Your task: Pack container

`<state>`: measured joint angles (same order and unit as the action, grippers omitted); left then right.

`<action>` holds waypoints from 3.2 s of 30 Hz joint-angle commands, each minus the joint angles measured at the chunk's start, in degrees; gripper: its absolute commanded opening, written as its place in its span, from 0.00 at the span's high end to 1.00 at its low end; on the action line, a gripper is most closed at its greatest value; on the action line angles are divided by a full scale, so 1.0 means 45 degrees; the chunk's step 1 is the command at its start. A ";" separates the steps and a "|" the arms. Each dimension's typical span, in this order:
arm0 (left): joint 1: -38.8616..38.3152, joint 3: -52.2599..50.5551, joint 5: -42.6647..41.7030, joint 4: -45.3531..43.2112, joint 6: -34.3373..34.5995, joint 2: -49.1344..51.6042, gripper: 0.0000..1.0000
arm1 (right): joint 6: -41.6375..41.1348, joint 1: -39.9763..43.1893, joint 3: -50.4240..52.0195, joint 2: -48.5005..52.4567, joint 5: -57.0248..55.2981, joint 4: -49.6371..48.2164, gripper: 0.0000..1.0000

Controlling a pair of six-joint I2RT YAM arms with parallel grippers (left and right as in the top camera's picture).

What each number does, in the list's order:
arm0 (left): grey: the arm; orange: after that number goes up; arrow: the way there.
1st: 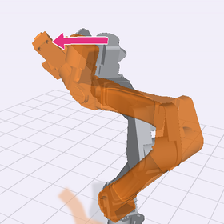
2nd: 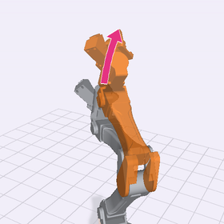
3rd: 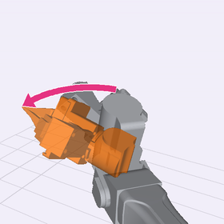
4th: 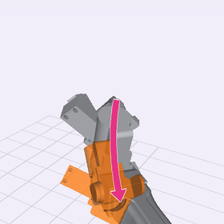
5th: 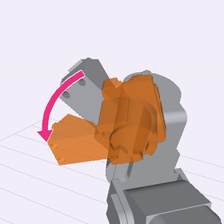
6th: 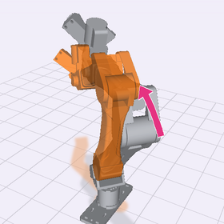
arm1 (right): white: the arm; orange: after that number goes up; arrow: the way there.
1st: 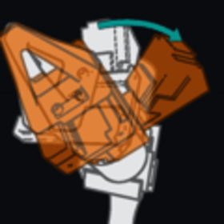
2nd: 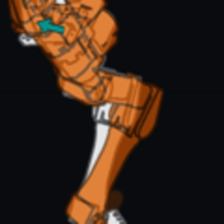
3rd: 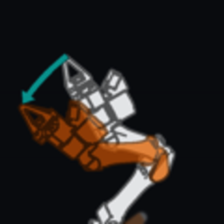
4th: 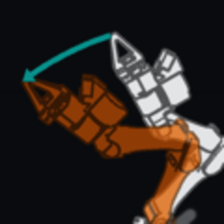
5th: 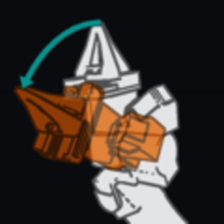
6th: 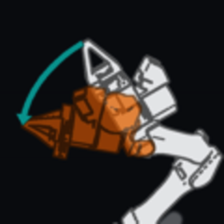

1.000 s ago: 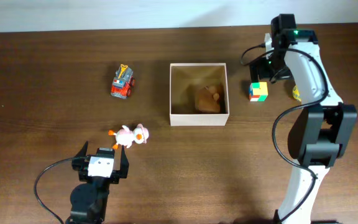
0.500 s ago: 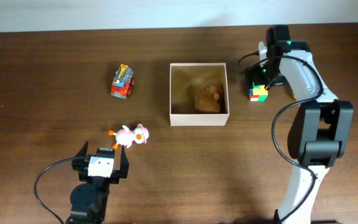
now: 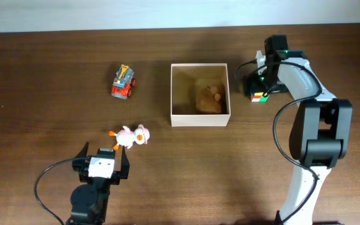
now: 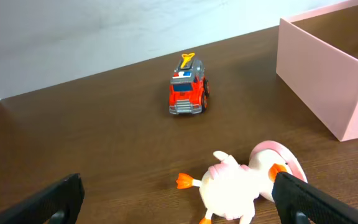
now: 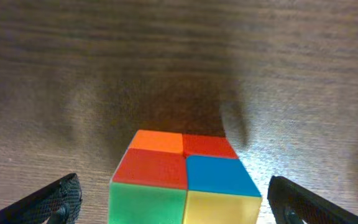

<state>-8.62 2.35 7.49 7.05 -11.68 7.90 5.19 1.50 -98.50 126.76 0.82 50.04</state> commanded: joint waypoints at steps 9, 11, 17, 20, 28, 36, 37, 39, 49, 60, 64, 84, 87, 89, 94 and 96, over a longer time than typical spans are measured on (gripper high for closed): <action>-0.0039 -0.0112 -0.0131 -0.0039 0.0155 -0.0107 0.01 | 0.0131 0.0010 0.0189 0.0170 0.0151 -0.0146 0.01; -0.0039 -0.0112 -0.0131 -0.0039 0.0160 -0.0107 0.01 | 0.0126 0.0010 0.0189 0.0267 0.0151 -0.0136 0.01; -0.0039 -0.0107 -0.0131 -0.0034 0.0160 -0.0107 0.01 | 0.0121 0.0005 0.0189 0.0529 0.0151 -0.0165 0.01; -0.0039 -0.0107 -0.0131 -0.0039 0.0155 -0.0107 0.01 | 0.0121 0.0005 0.0189 0.0529 0.0151 -0.0233 0.01; -0.0039 -0.0107 -0.0131 -0.0039 0.0155 -0.0107 0.01 | 0.0083 0.0005 0.0189 0.0729 0.0151 -0.0078 0.01; -0.0039 -0.0107 -0.0131 -0.0039 0.0155 -0.0107 0.01 | 0.0083 0.0005 0.0126 0.0724 0.0151 0.0019 0.12; -0.0039 -0.0107 -0.0131 -0.0039 0.0160 -0.0107 0.01 | 0.0083 0.0005 0.0083 0.0724 0.0151 0.0053 0.13; -0.0039 -0.0107 -0.0131 -0.0039 0.0155 -0.0107 0.01 | 0.0078 0.0005 -0.0039 0.0724 0.0155 0.0073 0.13; -0.0039 -0.0107 -0.0131 -0.0039 0.0160 -0.0107 0.01 | 0.0083 0.0015 -0.0520 0.0699 0.0146 0.0287 0.30; -0.0039 -0.0112 -0.0131 -0.0039 0.0160 -0.0107 0.01 | 0.0083 0.0034 -0.0520 0.0699 0.0126 0.0257 0.39; -0.0039 -0.0112 -0.0131 -0.0034 0.0160 -0.0107 0.01 | 0.0083 0.0015 -0.0520 0.0699 0.0107 0.0185 0.39; -0.0039 -0.0112 -0.0131 -0.0034 0.0160 -0.0107 0.01 | -0.0024 0.0005 -0.0515 0.0704 0.0112 0.0112 0.20; -0.0039 -0.0107 -0.0131 -0.0039 0.0155 -0.0107 0.01 | -0.0243 -0.0005 -0.0515 0.0704 0.0112 0.0102 0.20; -0.0039 -0.0112 -0.0131 -0.0039 0.0160 -0.0107 0.01 | -0.0253 -0.0005 -0.0510 0.0704 0.0112 0.0097 0.20; -0.0039 -0.0107 -0.0131 -0.0034 0.0160 -0.0107 0.01 | -0.0262 -0.0005 -0.0510 0.0724 0.0117 0.0024 0.20; -0.0039 -0.0112 -0.0131 -0.0039 0.0155 -0.0107 0.01 | -0.0262 -0.0005 -0.0505 0.0806 0.0155 0.0083 0.20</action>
<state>-8.62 2.35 7.49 7.05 -11.66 7.90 4.49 1.50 -99.55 129.25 1.17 50.39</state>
